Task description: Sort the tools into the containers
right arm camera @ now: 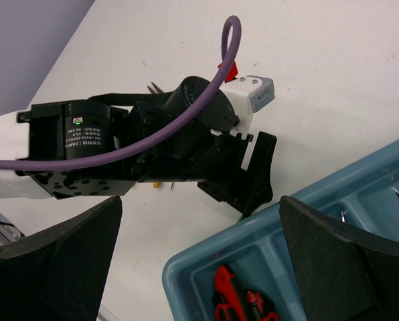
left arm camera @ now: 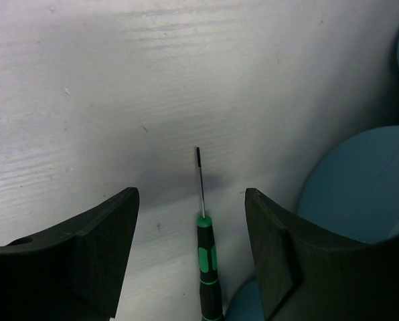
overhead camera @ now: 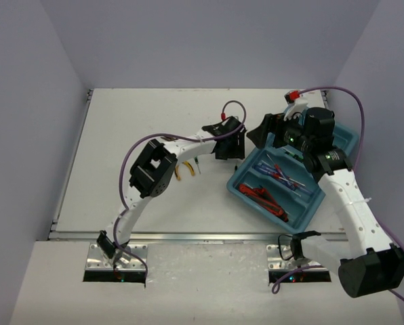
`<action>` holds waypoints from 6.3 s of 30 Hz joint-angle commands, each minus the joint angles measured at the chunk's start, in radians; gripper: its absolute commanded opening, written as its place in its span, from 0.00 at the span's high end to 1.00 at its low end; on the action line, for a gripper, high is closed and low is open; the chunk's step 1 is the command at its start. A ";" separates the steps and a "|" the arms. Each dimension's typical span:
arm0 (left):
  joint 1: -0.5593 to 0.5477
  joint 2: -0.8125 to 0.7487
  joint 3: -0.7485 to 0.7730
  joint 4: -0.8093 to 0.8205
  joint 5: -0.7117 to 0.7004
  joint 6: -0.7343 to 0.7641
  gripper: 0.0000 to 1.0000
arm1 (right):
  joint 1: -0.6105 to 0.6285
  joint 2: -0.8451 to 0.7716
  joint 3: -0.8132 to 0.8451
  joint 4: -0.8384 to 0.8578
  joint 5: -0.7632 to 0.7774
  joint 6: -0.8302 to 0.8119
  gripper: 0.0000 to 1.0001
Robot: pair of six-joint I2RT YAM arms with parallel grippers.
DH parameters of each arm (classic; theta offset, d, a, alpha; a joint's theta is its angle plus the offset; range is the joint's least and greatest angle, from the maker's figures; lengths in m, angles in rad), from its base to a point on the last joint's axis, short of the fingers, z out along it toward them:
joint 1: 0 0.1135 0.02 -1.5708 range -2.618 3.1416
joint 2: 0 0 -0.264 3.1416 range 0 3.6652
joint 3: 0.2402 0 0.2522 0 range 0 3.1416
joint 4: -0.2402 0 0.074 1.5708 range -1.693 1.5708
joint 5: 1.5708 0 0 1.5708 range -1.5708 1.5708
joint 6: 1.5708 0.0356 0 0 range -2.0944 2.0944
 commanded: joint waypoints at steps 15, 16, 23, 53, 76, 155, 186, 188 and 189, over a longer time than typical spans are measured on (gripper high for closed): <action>-0.060 0.071 0.066 -0.133 -0.108 0.058 0.64 | 0.014 -0.012 0.013 0.048 -0.003 -0.024 0.01; -0.060 0.076 0.070 -0.139 -0.117 0.061 0.68 | 0.014 -0.012 0.013 0.048 -0.003 -0.024 0.01; -0.059 0.090 0.073 -0.187 -0.194 0.086 0.83 | 0.014 -0.011 0.014 0.048 -0.008 -0.026 0.01; -0.028 -0.078 -0.171 -0.160 -0.238 0.161 0.71 | 0.014 -0.008 0.022 0.048 -0.042 -0.021 0.01; -0.027 -0.304 -0.335 -0.020 -0.303 0.062 0.70 | 0.015 -0.002 0.022 0.053 -0.077 -0.008 0.01; 0.038 -0.596 -0.628 0.079 -0.307 0.027 1.00 | 0.037 0.109 -0.031 0.161 -0.441 0.125 0.01; 0.036 -1.083 -0.817 0.466 -0.014 -0.190 0.94 | 0.363 0.249 -0.118 0.560 -0.173 0.277 1.00; 0.036 -1.076 -0.799 0.454 -0.017 -0.171 0.54 | 0.359 0.250 -0.081 0.470 -0.127 0.214 1.00; 0.035 -1.072 -0.785 0.445 -0.023 -0.160 0.23 | 0.356 0.247 -0.059 0.410 -0.100 0.185 1.00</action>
